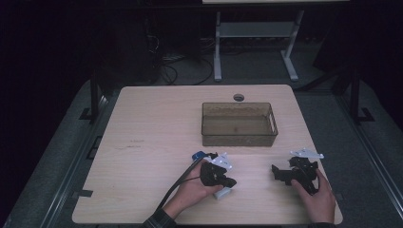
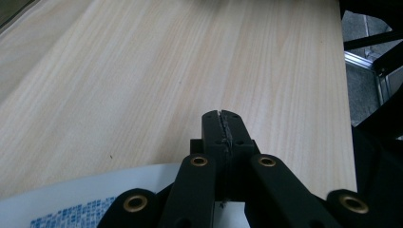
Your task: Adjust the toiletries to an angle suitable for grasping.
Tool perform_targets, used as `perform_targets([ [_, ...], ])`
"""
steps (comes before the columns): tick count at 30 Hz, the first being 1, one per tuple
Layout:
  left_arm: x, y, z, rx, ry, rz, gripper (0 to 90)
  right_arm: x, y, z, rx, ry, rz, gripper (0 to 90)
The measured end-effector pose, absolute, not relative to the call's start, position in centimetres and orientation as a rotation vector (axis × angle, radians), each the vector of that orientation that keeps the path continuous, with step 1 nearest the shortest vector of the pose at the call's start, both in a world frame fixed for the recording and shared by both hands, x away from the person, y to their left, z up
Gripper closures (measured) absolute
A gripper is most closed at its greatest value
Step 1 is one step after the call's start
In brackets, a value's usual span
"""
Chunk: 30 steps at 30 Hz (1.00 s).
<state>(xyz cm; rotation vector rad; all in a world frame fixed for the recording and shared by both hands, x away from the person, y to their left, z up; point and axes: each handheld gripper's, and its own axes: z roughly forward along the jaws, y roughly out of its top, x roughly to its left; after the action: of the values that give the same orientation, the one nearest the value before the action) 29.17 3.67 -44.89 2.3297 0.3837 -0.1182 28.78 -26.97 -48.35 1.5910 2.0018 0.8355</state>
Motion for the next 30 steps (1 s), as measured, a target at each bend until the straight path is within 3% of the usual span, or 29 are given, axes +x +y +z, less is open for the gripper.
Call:
perform_targets([
  [30,27.4,7.4,-44.7,2.302,0.401,-0.130,90.0,28.8,-27.0,-48.4,1.591,2.002,0.835,0.0],
])
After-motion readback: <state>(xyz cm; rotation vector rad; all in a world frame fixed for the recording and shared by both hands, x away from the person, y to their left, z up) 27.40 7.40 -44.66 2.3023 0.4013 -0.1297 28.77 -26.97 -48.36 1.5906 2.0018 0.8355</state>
